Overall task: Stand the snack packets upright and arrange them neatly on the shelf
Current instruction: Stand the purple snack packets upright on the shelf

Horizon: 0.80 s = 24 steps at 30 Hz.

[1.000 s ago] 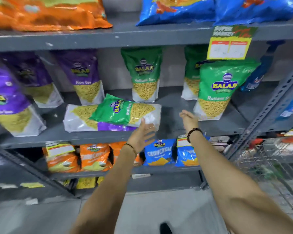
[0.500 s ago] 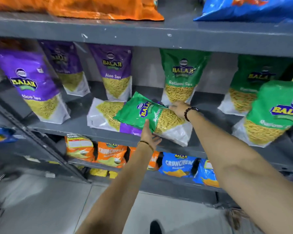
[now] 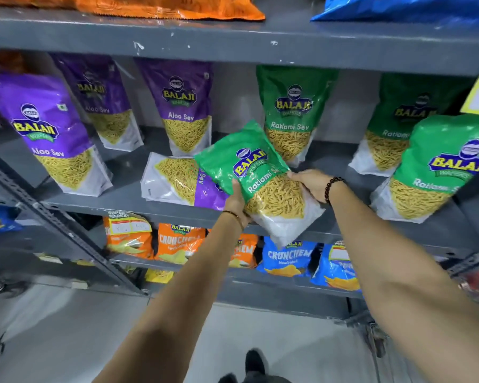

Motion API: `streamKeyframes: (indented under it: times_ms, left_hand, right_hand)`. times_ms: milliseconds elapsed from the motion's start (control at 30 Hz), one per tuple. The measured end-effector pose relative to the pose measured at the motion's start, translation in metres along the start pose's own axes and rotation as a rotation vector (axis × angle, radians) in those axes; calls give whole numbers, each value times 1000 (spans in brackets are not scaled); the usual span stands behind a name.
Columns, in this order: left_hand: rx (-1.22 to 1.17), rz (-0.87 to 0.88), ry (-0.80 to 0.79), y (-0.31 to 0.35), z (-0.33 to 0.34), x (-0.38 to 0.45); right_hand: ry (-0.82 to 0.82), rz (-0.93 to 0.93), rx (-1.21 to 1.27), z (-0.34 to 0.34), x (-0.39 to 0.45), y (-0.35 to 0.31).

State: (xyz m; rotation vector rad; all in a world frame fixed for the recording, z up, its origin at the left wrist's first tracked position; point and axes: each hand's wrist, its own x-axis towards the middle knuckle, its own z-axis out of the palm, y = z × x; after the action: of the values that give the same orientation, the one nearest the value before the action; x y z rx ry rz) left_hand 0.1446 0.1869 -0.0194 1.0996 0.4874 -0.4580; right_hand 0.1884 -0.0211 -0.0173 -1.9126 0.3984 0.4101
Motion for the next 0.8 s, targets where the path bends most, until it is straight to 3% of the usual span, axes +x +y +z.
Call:
streamKeyframes:
  times_ms: [133,400,600,800]
  left_hand:
    - [214,102,-200,27,-11,-19]
    - [449,101,-524,73,-8,-63]
    - [532,107,-628,84,0,-76]
    - [573,154,-625,78,15,-59]
  right_hand:
    - [-53,-94,359,11,-77,1]
    - [-125,-298,595,-4,-145,4]
    - [-170,-373,661,-13,-152,9]
    - [-116,-349,613,-19,-146,11]
